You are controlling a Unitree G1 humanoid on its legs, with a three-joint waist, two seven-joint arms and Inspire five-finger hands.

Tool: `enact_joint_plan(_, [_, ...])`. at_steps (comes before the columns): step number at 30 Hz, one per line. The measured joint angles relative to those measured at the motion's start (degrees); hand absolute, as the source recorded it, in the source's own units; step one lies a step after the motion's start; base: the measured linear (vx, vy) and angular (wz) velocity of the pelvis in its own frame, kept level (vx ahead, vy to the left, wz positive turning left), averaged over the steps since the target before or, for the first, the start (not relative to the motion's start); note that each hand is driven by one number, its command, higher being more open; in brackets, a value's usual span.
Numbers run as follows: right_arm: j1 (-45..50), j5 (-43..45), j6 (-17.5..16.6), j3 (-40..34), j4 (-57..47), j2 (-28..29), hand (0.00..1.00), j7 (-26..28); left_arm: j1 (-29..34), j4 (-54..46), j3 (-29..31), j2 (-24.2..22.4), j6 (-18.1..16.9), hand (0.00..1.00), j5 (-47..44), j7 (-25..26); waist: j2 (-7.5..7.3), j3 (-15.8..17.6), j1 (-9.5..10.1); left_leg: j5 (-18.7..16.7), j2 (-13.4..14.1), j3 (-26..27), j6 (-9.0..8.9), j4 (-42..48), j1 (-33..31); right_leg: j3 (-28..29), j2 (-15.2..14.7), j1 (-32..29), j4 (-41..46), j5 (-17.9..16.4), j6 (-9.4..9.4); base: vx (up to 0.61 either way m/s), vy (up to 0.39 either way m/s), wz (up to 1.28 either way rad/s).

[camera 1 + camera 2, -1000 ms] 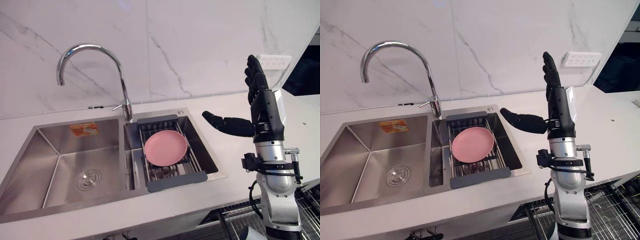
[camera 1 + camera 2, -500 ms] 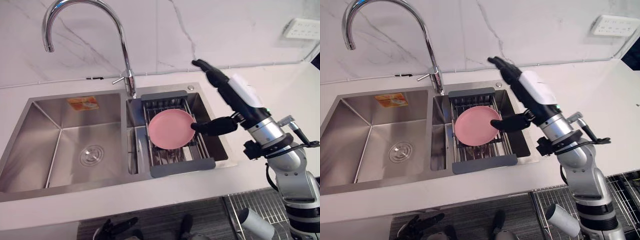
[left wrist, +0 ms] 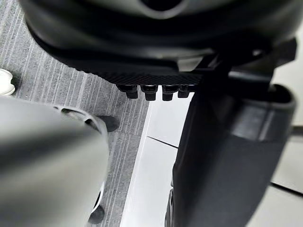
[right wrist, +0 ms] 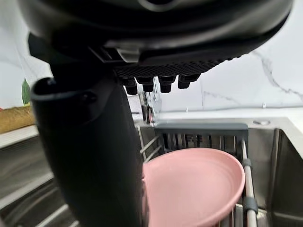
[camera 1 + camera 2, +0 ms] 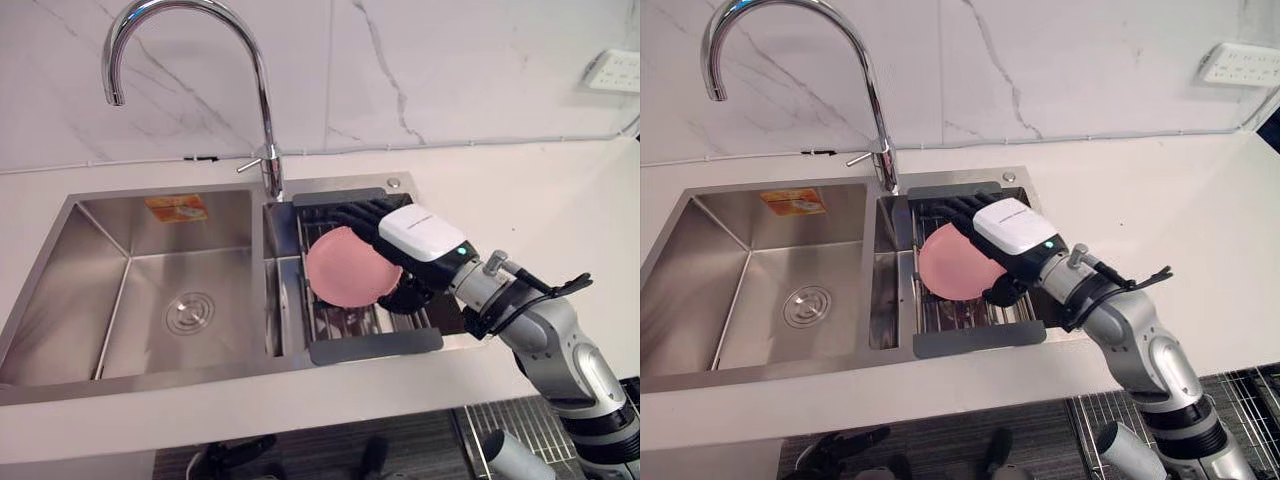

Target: Walk over to the sink, pick up the cup, carry it to the dishwasher, place the cup inside the dishwasher, then close the dishwasher door

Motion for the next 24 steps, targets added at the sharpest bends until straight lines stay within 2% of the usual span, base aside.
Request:
enact_joint_plan(8, [1.2, -4.6, 0.7, 0.8, 2.2, 0.1, 1.0, 2.5, -0.4, 0.4, -1.0, 0.2, 0.8, 1.0, 1.1, 0.1, -0.39, -0.2, 0.27, 0.0, -0.3, -0.3, 0.05, -1.0, 1.6, -0.2, 0.0, 1.3, -0.3, 0.0, 0.11, 0.02, 0.054, 0.02])
enact_joint_plan(15, [2.9, -8.6, 0.4, 3.4, 2.2, 0.2, 1.0, 5.8, -0.6, 1.1, -1.0, 0.3, 1.2, 1.0, 1.1, 0.1, -1.91, -1.4, 0.32, 0.1, -0.4, 0.0, 0.06, -1.4, 2.2, 0.1, 0.1, 2.0, -1.1, 0.0, 0.24, -0.02, 0.041, -0.02])
enact_joint_plan(24, [2.9, -12.5, -0.2, 4.8, 2.2, 0.3, 1.0, 7.5, 0.1, 1.7, -1.0, 0.1, 1.2, 1.0, 1.2, 0.1, -2.13, -3.3, 0.4, 0.2, -0.5, 0.0, 0.04, -1.9, 3.4, 0.2, 0.4, 3.3, -1.9, 0.2, 0.46, -0.02, 0.044, 0.0])
